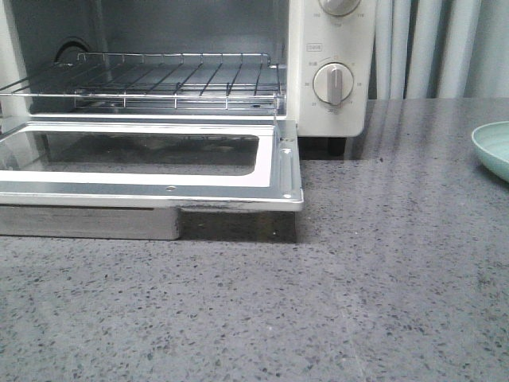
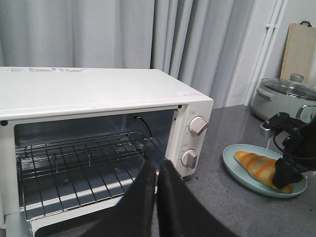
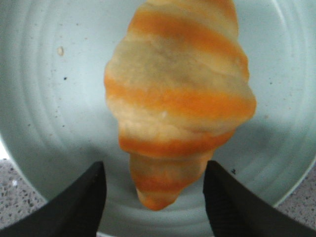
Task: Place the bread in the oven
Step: 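Lower the right gripper over the croissant on the plate and grasp it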
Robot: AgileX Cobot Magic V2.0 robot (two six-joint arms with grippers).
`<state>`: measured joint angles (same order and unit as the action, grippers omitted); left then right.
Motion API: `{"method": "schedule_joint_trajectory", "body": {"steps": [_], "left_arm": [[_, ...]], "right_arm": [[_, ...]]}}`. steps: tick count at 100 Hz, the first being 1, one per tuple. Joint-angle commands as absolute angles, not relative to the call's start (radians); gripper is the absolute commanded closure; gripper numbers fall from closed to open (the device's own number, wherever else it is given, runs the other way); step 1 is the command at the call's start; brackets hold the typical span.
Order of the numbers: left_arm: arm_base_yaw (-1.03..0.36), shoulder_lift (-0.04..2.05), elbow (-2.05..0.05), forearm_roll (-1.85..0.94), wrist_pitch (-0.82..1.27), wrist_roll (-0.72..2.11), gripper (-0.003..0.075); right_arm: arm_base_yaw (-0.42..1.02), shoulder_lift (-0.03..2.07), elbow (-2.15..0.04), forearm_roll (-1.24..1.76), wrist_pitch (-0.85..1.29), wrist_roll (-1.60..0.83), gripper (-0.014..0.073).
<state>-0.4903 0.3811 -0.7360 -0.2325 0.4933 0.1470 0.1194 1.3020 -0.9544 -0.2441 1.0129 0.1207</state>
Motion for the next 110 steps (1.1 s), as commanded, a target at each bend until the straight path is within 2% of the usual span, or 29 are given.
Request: {"method": "schedule_joint_trajectory", "body": {"steps": [1, 19, 26, 33, 45, 76, 110], "left_arm": [[-0.495, 0.390, -0.763, -0.243, 0.415, 0.144, 0.0741], [-0.495, 0.390, -0.763, -0.243, 0.410, 0.144, 0.0741], [-0.495, 0.390, -0.763, -0.243, 0.408, 0.144, 0.0741], [-0.495, 0.390, -0.763, -0.243, 0.408, 0.144, 0.0741], [-0.495, 0.390, -0.763, -0.243, 0.408, 0.144, 0.0741], [-0.495, 0.390, -0.763, -0.252, 0.408, 0.144, 0.0741], [-0.495, 0.390, -0.763, -0.252, 0.408, 0.144, 0.0741]], "right_arm": [[0.106, 1.293, -0.987, -0.280, 0.984, 0.130, 0.0204], [0.066, 1.295, -0.987, -0.280, 0.975, 0.132, 0.0208], [0.062, 1.295, -0.987, -0.275, 0.982, 0.132, 0.0252], [0.062, 1.295, -0.987, -0.275, 0.993, 0.132, 0.0362], [0.062, 1.298, -0.987, -0.273, 1.021, 0.132, 0.0667], [0.060, 1.307, -0.989, -0.270, 1.043, 0.119, 0.0666], [0.111, 1.080, -0.989, -0.269, 1.127, 0.107, 0.0666]]}}
